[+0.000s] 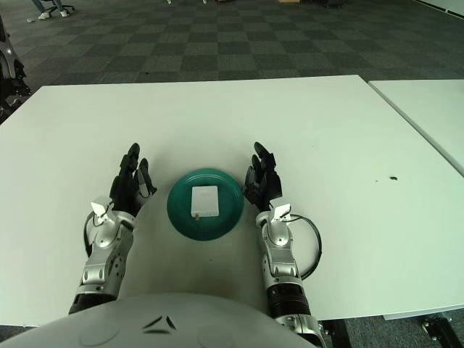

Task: Put the charger into the plate.

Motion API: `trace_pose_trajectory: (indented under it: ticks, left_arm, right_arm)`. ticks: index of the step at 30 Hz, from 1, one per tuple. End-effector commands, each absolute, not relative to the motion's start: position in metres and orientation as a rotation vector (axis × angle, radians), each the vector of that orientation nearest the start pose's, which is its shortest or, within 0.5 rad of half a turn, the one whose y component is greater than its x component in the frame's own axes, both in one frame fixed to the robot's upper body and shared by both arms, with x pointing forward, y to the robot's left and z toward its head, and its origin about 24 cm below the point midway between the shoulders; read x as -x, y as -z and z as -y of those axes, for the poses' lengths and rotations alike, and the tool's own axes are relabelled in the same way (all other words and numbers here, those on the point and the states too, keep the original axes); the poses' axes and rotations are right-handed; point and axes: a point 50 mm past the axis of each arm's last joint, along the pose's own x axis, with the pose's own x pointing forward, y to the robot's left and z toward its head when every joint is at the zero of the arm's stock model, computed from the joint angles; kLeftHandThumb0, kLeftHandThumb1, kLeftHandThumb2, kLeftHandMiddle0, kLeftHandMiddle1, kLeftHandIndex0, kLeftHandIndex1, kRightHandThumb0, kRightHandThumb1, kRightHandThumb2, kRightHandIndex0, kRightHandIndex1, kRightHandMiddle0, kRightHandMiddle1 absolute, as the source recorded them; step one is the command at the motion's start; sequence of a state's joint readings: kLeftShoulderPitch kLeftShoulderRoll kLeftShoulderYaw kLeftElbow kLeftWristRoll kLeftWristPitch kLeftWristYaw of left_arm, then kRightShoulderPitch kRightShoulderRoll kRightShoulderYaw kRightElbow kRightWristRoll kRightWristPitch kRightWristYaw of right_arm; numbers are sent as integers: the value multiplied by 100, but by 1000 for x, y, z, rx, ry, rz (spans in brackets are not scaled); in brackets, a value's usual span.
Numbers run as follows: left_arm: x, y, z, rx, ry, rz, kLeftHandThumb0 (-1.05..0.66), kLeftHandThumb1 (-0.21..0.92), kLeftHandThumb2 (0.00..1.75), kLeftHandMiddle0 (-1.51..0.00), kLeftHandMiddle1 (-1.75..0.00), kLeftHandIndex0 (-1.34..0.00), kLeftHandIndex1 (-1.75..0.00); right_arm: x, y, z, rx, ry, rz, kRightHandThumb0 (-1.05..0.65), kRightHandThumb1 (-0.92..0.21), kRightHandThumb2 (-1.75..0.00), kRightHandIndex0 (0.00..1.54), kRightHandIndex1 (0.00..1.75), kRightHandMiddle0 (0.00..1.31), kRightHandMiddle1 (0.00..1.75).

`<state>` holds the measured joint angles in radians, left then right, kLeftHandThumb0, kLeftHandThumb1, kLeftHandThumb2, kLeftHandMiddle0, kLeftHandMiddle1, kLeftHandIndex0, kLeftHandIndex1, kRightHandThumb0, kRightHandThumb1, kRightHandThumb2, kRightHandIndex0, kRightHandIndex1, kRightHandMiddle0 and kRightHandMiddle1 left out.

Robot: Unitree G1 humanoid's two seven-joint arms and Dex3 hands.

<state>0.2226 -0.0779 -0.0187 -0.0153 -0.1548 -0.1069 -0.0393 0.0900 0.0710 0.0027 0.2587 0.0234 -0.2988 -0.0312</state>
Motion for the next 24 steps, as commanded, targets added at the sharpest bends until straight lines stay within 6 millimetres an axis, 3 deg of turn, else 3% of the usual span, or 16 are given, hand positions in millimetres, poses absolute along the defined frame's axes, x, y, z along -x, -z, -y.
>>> trace_pose_trajectory:
  ticks: [1,14,24]
  left_arm:
    - [-198,-4,-142,209,-34,-131,-98,92,104,-1,0,0,-8]
    - [-182,21,-140,147,-32,-265,-98,92,107,-1,0,-2,-7]
    - [-180,30,-140,108,12,-223,-98,92,113,-2,0,0,-14]
  right_arm:
    - [-183,62,148,-95,107,-363,-81,-92,-81,14,0,0,42]
    - [-184,63,151,-74,100,-369,-78,-92,-82,14,0,0,42]
    - [-183,63,153,-76,105,-370,-78,-92,-82,14,0,0,42]
